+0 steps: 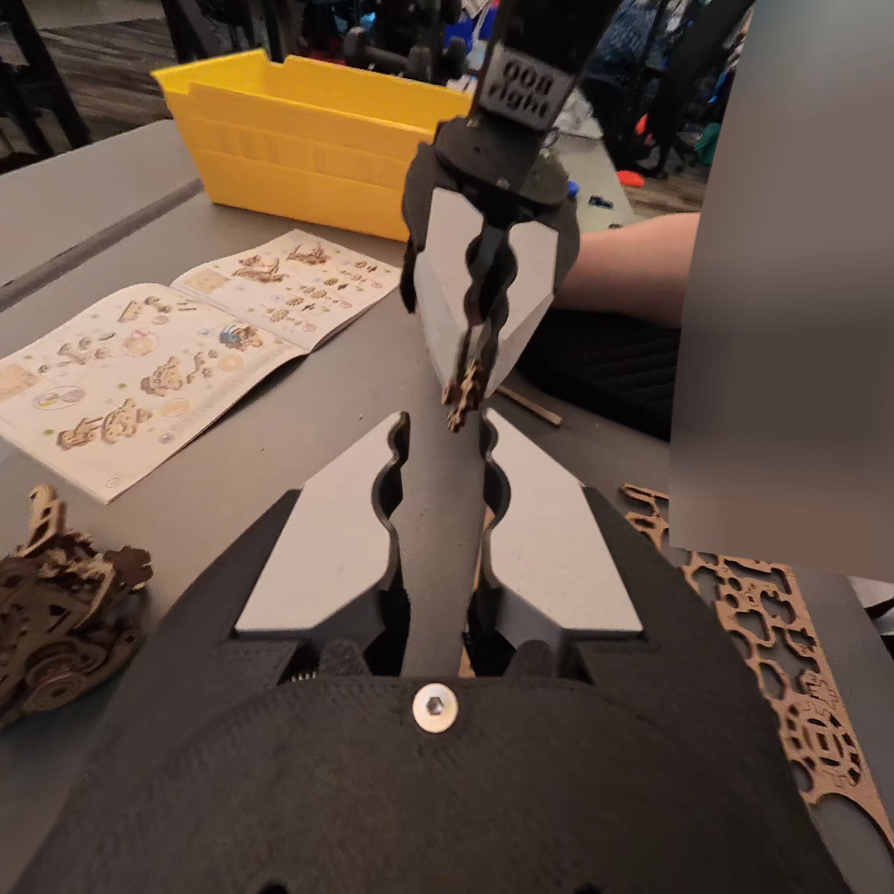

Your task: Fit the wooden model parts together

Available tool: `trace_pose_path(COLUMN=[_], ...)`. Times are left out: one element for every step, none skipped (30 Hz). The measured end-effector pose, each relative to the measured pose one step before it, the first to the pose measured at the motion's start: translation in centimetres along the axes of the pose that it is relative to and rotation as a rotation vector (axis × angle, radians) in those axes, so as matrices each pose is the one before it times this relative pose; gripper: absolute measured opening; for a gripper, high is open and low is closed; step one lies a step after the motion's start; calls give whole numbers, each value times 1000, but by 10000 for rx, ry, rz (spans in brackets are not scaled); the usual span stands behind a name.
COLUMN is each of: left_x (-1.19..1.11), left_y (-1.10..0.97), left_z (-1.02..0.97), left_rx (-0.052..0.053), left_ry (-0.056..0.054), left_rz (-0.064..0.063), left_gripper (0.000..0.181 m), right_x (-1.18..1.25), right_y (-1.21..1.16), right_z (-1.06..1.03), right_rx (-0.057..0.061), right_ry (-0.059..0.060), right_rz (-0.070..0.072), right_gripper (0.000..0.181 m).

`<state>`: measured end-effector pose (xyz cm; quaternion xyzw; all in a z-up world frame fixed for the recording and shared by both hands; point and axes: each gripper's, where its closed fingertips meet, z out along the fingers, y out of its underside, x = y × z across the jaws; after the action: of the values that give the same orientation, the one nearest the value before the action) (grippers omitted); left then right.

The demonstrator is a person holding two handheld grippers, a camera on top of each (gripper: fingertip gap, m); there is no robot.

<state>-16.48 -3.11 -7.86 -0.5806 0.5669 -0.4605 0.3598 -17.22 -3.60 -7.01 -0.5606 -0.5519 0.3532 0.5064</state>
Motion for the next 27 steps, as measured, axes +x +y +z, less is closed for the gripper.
trace_pose_path(left_x=[470, 419, 89, -90, -55, 16, -38, -80, -1, -40, 87, 65, 36, -81, -22, 86, 63, -92, -41, 5, -49, -5, 5, 39, 86, -128, -6], left_y=[-310, -43, 105, 98, -5, -11, -3, -32, 9, 72, 26, 46, 58, 41, -88, -149, -101, -84, -124, -194, -222, -188, -144, -194, -209, -125, -109], left_z=[-19, 15, 32, 1, -24, -34, -35, -37, -25, -24, -4, 9, -18, -74, -77, -33, -33, -35, -73, -80, -94, -81, -58, -55, -66, -66, -66], left_rx=[195, 21, -45, -29, 35, 30, 21, 32, -4, -52, -10, -14, -33, -36, 50, 83, 31, -23, 6, 76, 107, 85, 50, 91, 104, 35, 33], left_ry=[345, 287, 61, -35, 0, 60, 34, -8, 23, -17, 44, 30, 15, -48, -19, 36, -10, -151, -158, -154, -184, -112, -62, -12, 22, -125, -57], left_rz=[-70, -24, -28, -29, -34, -42, -45, -20, 23, 49, 64, 61, 91, 92, 98, 93, 128, 178, 260, 310, 268, 194, 107, 76, 64, 68, 143], left_gripper=[26, 15, 14, 12, 12, 12, 14, 18, 18, 15, 10, 8, 7, 4, 4, 4, 3, 2, 1, 0, 0, 0, 0, 0, 0, 0, 0], right_x=[-122, -23, -27, -27, 64, -14, -28, 39, 117, -19, 35, 41, -59, -55, 51, -34, -58, 89, 45, 33, 283, 217, 209, 341, 77, -126, -543], right_y=[-2, -28, 52, 49, 1, -28, -85, -96, -35, -61, -1, -30, -39, -37, -96, -149, -129, -63, -110, -170, -129, -188, -277, -307, -352, -246, -109], right_z=[115, 102, 31, -3, 4, 35, -17, -43, -64, -61, -16, -21, -9, 12, 6, -17, -34, -12, 8, -46, -107, -155, -182, -154, -4, 163, 272], right_rx=[-16, -1, -37, -1, 19, -14, 10, 25, -6, 37, 0, 28, 23, 11, 41, 72, 60, 31, 67, 99, 45, 63, 121, 155, 194, 92, -6], right_ry=[-62, 7, -25, -34, 40, -14, -3, 57, 88, -16, 10, 20, -32, -30, 41, -16, -57, 36, -3, -10, 136, 94, 82, 149, -37, -191, -440], right_rz=[23, 12, 32, 22, 30, 45, -9, -65, -43, -10, 18, -23, -2, 22, -8, -1, 56, 73, 90, 98, 71, 47, 71, 163, 327, 552, 511], right_gripper=[6, 6, 6, 6, 6, 6, 6, 6, 6, 6, 6, 6, 6, 6, 6, 6, 6, 6, 6, 6, 8, 14, 20, 27, 36, 43, 44])
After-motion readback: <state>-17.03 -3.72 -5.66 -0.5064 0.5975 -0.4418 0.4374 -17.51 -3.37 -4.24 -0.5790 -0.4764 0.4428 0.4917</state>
